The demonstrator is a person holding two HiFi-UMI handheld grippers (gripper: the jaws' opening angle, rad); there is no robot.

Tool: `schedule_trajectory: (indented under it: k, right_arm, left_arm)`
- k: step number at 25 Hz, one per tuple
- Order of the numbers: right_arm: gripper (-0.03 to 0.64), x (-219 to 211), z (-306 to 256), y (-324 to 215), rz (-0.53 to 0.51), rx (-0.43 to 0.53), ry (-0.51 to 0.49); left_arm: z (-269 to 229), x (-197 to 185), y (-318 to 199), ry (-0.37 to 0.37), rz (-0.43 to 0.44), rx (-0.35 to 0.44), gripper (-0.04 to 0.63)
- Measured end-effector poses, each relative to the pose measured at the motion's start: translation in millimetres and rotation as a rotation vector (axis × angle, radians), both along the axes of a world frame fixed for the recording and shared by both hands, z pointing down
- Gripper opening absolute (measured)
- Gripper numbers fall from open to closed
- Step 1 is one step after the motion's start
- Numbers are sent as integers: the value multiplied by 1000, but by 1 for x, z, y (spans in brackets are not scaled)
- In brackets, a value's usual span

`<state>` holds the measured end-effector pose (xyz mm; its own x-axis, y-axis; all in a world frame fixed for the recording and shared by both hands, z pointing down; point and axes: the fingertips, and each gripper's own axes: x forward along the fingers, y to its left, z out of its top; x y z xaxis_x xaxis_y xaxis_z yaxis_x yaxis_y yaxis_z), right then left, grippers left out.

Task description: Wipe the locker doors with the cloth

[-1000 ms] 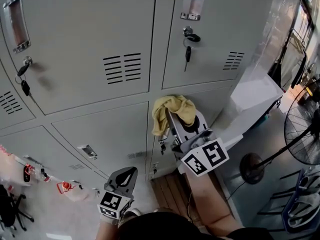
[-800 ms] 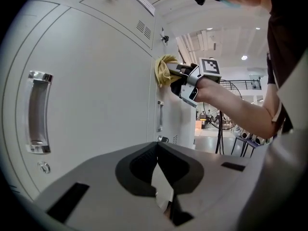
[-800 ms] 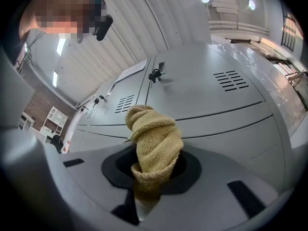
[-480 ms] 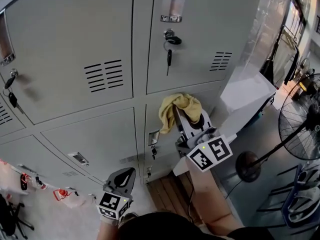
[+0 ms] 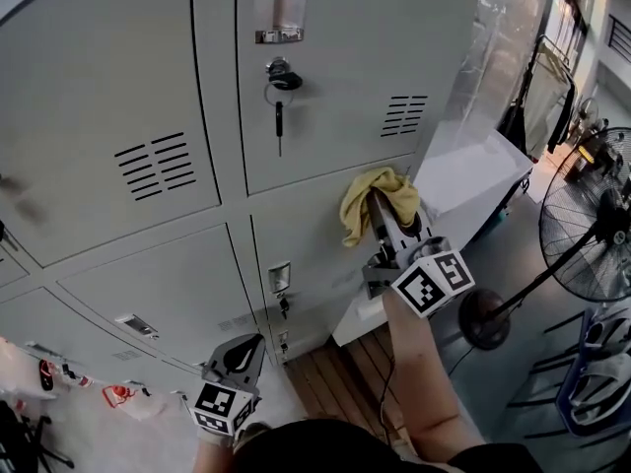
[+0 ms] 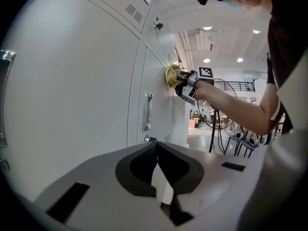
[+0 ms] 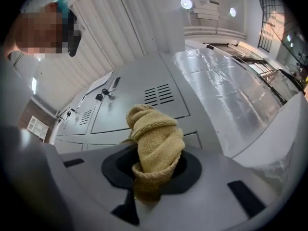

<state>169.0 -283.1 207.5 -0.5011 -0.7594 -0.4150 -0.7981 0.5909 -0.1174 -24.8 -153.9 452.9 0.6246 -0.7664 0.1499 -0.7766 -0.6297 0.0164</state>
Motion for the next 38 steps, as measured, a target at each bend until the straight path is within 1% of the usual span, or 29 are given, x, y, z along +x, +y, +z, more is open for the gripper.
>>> schedule_trajectory:
  k: [3, 9, 14, 18, 26, 29, 35, 38]
  right_arm:
    - [94, 23, 4, -8, 19, -26, -54]
    - [93, 50, 14, -18, 64, -60, -96]
    - [92, 61, 27, -22, 96, -88, -117]
    - [90, 62, 38, -23, 88, -123, -156]
    - [86, 41, 54, -17, 58, -170, -197]
    - [86, 28, 58, -13, 47, -181, -205]
    - [84, 0, 61, -2, 26, -193, -222]
    - [84, -17, 62, 3, 8, -197, -214]
  left_arm:
    - [4, 4, -2, -3, 3, -10, 9]
    - [7, 8, -5, -10, 14, -20, 9]
    - [10, 10, -5, -12, 25, -28, 9]
    - [11, 8, -3, -16, 32, -32, 9]
    - [16, -7, 6, -14, 27, -49, 9]
    - [17, -14, 11, -12, 22, -48, 9]
    - [21, -32, 23, -6, -1, -74, 9]
    - [21, -42, 27, 0, -17, -76, 9]
